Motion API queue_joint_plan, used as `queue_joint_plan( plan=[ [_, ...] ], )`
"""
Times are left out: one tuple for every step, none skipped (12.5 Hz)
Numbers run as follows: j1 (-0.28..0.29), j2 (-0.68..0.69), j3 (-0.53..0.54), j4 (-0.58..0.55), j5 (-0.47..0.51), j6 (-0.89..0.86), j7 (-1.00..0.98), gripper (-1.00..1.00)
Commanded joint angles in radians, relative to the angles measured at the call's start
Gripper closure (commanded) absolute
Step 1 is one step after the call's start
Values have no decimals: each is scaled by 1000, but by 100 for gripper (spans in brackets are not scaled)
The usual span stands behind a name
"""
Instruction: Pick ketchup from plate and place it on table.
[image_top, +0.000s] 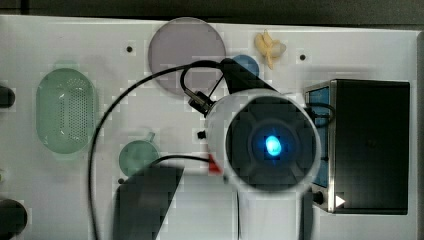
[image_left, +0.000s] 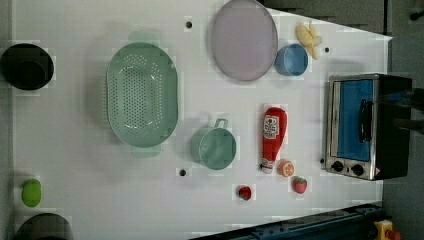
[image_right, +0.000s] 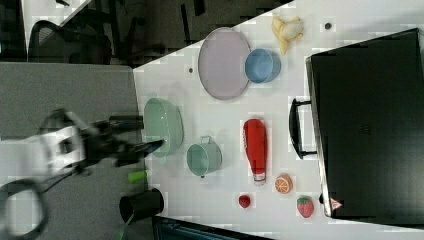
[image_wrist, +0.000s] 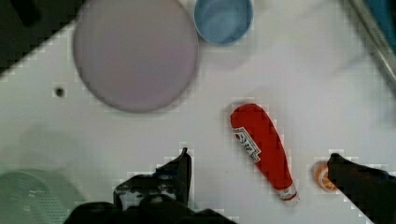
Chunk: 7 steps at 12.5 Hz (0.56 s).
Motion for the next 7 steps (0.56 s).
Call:
queue_joint_plan(
  plan=[
    [-7, 43, 4, 74, -40, -159, 154, -100],
    [-7, 43, 4, 101, -70, -195, 154, -100],
    [-7, 43, 4, 123, -74, -198, 154, -100],
    [-6, 43, 5, 134, -74, -203, 154, -100],
    [-6, 42, 6, 138, -73, -212, 154, -100],
    [-6, 42, 8, 137, -73, -213, 154, -100],
    [-6, 42, 6, 135, -73, -223, 154, -100]
  ],
)
